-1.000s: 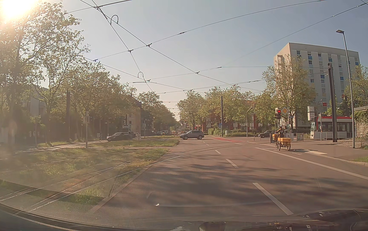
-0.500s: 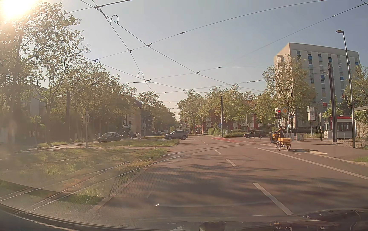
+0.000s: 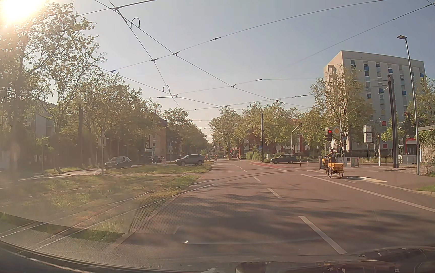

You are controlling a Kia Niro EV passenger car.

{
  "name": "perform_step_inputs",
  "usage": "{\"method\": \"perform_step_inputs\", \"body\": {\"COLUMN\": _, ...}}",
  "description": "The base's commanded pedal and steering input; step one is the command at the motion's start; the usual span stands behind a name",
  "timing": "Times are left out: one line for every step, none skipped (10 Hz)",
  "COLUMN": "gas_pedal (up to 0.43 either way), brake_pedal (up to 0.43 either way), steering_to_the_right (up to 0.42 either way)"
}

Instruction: Follow the waypoints while adhering to traffic rules and regulations

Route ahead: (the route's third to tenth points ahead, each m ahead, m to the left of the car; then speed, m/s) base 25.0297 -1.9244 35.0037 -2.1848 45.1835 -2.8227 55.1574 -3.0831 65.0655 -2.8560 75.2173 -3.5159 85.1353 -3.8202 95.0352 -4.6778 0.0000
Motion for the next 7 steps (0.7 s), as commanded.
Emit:
{"method": "perform_step_inputs", "body": {"gas_pedal": 0.000, "brake_pedal": 0.256, "steering_to_the_right": -0.013}}
{"method": "perform_step_inputs", "body": {"gas_pedal": 0.000, "brake_pedal": 0.256, "steering_to_the_right": -0.014}}
{"method": "perform_step_inputs", "body": {"gas_pedal": 0.000, "brake_pedal": 0.250, "steering_to_the_right": -0.014}}
{"method": "perform_step_inputs", "body": {"gas_pedal": 0.000, "brake_pedal": 0.256, "steering_to_the_right": -0.014}}
{"method": "perform_step_inputs", "body": {"gas_pedal": 0.000, "brake_pedal": 0.256, "steering_to_the_right": -0.014}}
{"method": "perform_step_inputs", "body": {"gas_pedal": 0.000, "brake_pedal": 0.250, "steering_to_the_right": -0.014}}
{"method": "perform_step_inputs", "body": {"gas_pedal": 0.000, "brake_pedal": 0.250, "steering_to_the_right": -0.013}}
